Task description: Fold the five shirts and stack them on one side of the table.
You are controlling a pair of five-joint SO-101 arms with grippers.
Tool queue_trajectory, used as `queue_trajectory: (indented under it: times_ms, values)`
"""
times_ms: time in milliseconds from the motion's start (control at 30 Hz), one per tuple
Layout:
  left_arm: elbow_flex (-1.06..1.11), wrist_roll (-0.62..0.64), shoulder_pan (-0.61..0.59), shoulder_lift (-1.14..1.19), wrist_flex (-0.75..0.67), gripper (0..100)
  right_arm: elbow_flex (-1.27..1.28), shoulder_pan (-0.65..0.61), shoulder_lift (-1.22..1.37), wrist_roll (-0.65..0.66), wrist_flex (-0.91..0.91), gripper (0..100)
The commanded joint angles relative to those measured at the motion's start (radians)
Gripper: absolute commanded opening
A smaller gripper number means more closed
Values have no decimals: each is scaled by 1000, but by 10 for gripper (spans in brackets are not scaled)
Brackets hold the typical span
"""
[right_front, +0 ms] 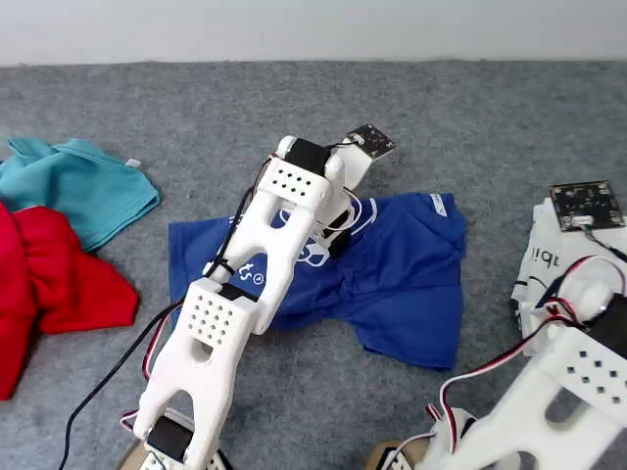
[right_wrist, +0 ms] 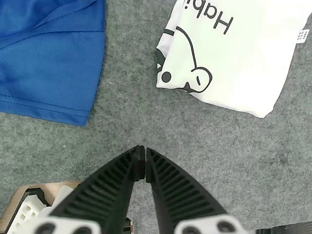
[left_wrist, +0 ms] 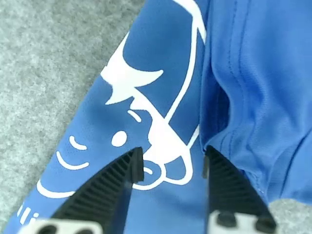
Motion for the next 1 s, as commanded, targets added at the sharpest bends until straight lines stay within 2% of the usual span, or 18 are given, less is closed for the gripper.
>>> queue_trajectory:
  times_ms: [0,267,433,567,767,967]
  values:
    - [-18,9,2,-57,21,153,-2,8,-16,0,35,18]
    - [189,9,127,-296,17,141,-2,8,-16,0,35,19]
    - [311,9,150,-282,-74,141,-2,8,-16,0,33,19]
    - [355,8,109,-209,-141,141,-2,8,-16,0,33,19]
    - [354,8,81,-120,-71,138,-2,8,-16,0,33,19]
    - [352,31,126,-124,17,137,-2,8,-16,0,30,19]
